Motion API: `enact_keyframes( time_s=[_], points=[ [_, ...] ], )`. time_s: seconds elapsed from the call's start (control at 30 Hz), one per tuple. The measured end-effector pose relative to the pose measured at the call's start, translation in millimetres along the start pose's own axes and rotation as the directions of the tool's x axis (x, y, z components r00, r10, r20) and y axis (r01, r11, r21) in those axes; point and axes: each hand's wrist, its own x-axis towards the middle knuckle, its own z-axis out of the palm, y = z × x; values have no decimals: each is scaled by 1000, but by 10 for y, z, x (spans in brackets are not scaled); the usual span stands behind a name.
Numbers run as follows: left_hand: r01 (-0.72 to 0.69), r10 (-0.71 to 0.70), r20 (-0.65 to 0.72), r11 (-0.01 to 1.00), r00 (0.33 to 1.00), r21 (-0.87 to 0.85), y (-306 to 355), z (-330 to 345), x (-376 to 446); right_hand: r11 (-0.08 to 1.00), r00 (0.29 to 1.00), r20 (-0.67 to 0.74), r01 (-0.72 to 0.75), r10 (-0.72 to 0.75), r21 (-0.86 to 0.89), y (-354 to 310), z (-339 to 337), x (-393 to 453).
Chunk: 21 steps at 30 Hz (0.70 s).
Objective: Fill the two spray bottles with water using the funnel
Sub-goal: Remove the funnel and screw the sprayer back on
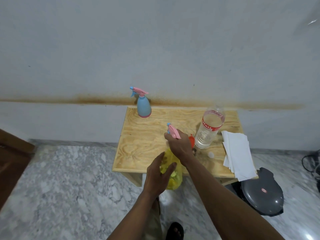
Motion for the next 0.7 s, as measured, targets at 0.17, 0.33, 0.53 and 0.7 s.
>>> enact_keyframes(
  time_s=[0.17, 0.33, 0.53, 0.7],
  points=[
    [-77, 80, -89, 996, 993, 36, 101, -20, 684, 990, 993, -62, 91, -98, -104, -232, -23, 423],
    [-106, 106, -84, 994, 991, 14, 152, 16, 1471, 970, 979, -62, 185, -197, -155, -465, -26, 970],
    [-114, 112, -41, 992, 993, -51, 165, 93, 2382, 929, 944, -67, 304, -324, -213, -605, 11, 1589],
    [-45, 40, -44, 994, 998, -96, 57, 251, 2919, 917, 932, -73, 333, -356, -222, -481, 93, 2020]
  ],
)
